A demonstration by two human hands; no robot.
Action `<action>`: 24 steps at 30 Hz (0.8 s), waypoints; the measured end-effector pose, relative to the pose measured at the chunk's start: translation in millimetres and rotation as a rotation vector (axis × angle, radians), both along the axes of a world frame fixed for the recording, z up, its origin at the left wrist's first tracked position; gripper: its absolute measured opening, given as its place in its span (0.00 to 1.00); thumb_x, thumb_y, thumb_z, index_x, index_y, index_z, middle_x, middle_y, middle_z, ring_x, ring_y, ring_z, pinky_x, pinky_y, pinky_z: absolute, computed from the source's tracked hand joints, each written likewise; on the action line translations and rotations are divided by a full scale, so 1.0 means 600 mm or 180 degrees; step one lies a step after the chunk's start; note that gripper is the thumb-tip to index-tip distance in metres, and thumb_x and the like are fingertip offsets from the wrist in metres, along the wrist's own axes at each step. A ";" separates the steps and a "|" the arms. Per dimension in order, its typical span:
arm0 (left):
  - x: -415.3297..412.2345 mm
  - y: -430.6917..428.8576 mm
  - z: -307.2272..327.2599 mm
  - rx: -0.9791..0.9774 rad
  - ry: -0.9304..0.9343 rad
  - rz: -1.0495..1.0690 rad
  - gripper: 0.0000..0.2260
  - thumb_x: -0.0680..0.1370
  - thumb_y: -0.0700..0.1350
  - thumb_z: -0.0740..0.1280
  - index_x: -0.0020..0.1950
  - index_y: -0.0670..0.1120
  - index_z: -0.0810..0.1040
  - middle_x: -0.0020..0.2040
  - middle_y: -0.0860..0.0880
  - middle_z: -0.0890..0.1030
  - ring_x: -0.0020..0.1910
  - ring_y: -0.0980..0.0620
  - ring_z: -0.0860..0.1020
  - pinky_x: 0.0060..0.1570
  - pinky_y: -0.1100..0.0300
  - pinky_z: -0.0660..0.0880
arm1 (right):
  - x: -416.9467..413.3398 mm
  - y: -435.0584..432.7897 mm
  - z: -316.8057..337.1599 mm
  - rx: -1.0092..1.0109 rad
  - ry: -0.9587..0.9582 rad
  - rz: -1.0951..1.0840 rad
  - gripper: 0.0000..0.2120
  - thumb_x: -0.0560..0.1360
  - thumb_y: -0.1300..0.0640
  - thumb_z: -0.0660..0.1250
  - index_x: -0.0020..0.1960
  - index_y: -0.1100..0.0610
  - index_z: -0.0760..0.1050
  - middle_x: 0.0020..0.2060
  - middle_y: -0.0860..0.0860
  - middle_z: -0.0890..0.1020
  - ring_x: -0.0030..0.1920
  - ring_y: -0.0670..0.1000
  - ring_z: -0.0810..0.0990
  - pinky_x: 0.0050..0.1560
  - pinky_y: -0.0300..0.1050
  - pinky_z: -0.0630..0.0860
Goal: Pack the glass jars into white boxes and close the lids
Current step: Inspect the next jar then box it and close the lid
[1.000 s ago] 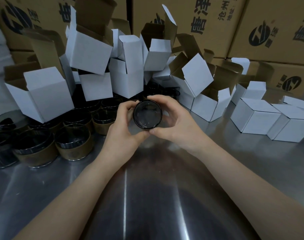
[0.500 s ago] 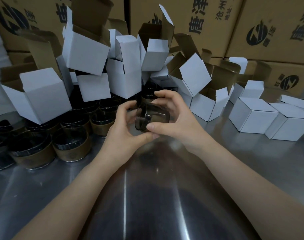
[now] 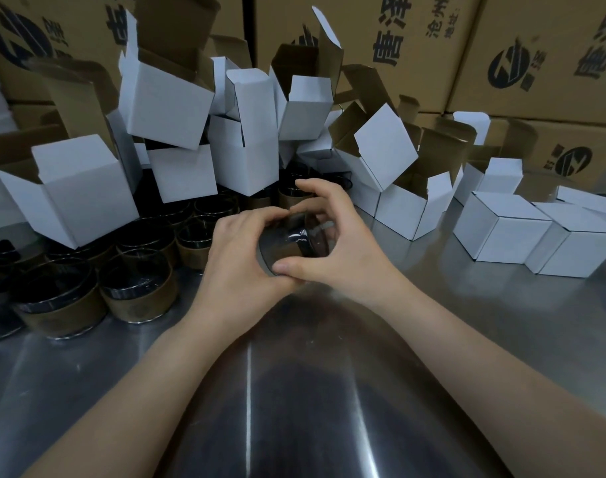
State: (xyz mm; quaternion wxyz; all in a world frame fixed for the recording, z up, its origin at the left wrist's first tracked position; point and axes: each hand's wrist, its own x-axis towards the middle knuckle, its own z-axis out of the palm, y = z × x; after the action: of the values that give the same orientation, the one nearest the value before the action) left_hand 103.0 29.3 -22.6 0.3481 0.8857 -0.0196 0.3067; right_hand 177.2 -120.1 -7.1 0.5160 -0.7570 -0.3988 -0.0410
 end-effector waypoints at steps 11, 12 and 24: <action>0.000 0.001 -0.001 -0.0923 -0.0216 -0.0276 0.28 0.68 0.60 0.71 0.66 0.59 0.68 0.62 0.59 0.75 0.66 0.55 0.71 0.63 0.61 0.68 | 0.008 -0.008 0.005 0.0069 0.0640 0.0221 0.40 0.66 0.46 0.74 0.74 0.47 0.63 0.67 0.45 0.73 0.69 0.45 0.71 0.72 0.54 0.68; -0.001 0.001 -0.001 -0.0960 -0.0240 -0.0312 0.28 0.68 0.62 0.70 0.66 0.59 0.68 0.62 0.60 0.75 0.66 0.55 0.71 0.64 0.60 0.68 | 0.008 -0.009 0.006 0.0024 0.0674 0.0277 0.38 0.66 0.46 0.73 0.74 0.48 0.64 0.67 0.45 0.73 0.70 0.45 0.70 0.72 0.55 0.67; 0.006 0.006 -0.008 -0.1198 -0.0334 -0.0794 0.28 0.70 0.49 0.74 0.66 0.59 0.64 0.64 0.63 0.75 0.67 0.61 0.72 0.67 0.62 0.68 | 0.001 -0.012 0.009 0.0285 0.0212 0.0195 0.30 0.69 0.63 0.70 0.69 0.49 0.69 0.64 0.42 0.76 0.67 0.45 0.73 0.69 0.52 0.71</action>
State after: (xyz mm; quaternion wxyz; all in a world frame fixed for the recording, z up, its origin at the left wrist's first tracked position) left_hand 106.5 32.8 -27.2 0.5409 0.7787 -0.0895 0.3052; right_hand 177.7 -127.1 -1.7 0.5634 -0.7215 -0.4021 -0.0177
